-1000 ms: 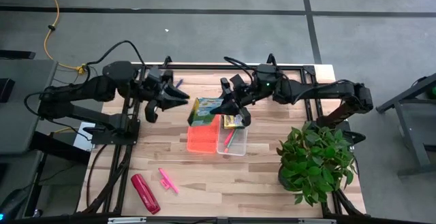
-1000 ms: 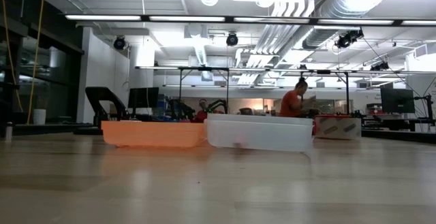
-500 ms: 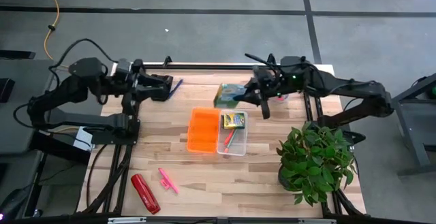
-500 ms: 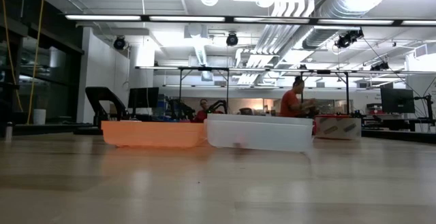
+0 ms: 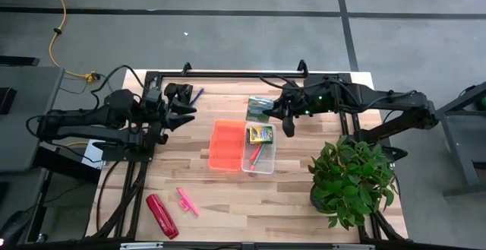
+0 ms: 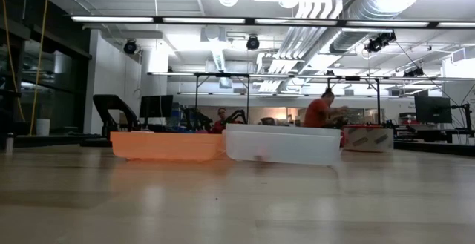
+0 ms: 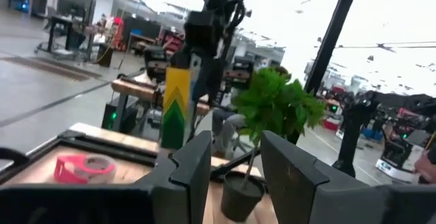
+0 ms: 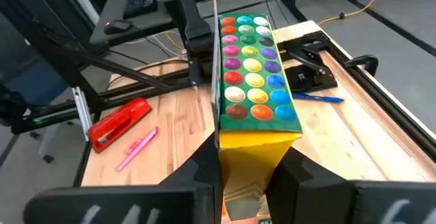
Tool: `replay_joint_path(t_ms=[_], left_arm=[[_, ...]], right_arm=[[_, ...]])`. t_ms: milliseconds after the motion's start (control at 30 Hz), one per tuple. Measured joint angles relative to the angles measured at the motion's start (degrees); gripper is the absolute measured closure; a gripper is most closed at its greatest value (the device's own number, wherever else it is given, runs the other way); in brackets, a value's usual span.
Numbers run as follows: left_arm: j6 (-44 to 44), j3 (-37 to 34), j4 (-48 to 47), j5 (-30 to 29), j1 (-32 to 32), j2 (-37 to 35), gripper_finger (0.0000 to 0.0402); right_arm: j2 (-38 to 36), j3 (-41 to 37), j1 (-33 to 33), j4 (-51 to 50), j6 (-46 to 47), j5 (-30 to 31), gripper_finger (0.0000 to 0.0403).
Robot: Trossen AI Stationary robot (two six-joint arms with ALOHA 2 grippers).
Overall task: Pack school essentials
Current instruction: Put the crayon box in the supply box
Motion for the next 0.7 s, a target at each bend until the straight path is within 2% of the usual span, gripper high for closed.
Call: replay_joint_path(t_ms=[433,567,700], left_arm=[[2.0,0.0,0.1,0.0,0.0,-0.3,0.0286],[2.0,0.0,0.2,0.0,0.0,-0.3,0.0286],[2.0,0.0,0.4,0.0,0.0,-0.3,0.0286]], right_arm=[[0.4,0.0,2.4,-0.8,8.1,0.9,0.0347],[2.0,0.0,5.0,-6.3,15.7,3.4,0.0347],[6.8,0.0,8.2,-10.0,26.4,5.7,0.0347]])
